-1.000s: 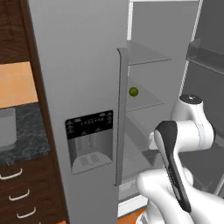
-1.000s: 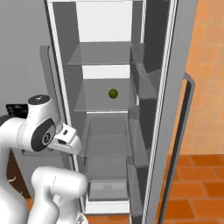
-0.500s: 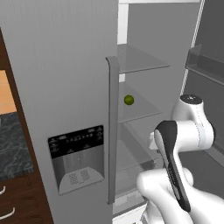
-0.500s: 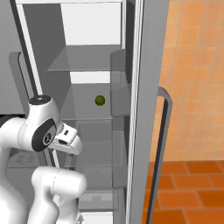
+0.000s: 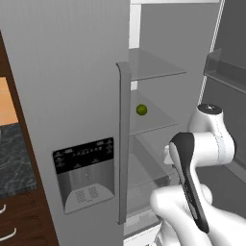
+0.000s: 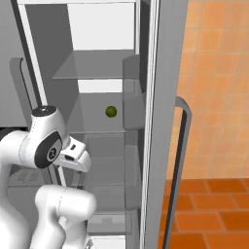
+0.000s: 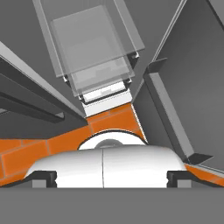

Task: Place one lime and one fish in each tupperware on the nearby counter, to pack two identical lunches.

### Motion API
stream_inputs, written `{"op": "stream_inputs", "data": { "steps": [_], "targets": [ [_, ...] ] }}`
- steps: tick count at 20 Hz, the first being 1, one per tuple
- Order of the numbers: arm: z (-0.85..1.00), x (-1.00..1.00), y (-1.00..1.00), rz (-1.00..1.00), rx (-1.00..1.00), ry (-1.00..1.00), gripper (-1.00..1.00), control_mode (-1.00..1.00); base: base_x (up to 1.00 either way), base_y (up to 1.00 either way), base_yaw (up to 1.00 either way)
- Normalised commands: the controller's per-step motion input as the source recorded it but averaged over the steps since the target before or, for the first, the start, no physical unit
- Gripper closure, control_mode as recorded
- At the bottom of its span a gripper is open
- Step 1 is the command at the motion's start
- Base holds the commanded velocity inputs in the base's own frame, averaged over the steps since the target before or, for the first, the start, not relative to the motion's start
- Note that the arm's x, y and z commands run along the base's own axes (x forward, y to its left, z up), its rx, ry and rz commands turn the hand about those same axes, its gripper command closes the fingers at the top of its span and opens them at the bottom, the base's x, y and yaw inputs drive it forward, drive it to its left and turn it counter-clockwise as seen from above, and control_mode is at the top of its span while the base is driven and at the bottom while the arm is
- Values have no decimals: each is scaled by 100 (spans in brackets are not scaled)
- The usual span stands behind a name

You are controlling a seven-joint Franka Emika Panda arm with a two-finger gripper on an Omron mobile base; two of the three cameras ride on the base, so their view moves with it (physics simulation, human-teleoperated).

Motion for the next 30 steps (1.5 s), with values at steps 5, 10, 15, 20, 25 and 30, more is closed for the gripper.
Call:
{"op": "stream_inputs", "data": {
  "steps": [5,10,15,20,25,30],
  "targets": [
    [0,28,0,6,0,-13,-100,-100,1,0,0],
    [7,80,0,19,0,-39,-100,-100,0,0,0],
    [4,89,0,9,-1,-45,-100,-100,0,0,0],
    [45,60,0,0,3,-15,-100,-100,0,0,0],
    [30,68,0,-7,7,-14,-100,-100,0,0,0],
    [44,62,2,-11,3,-1,-100,-100,0,0,0]
  ]
}}
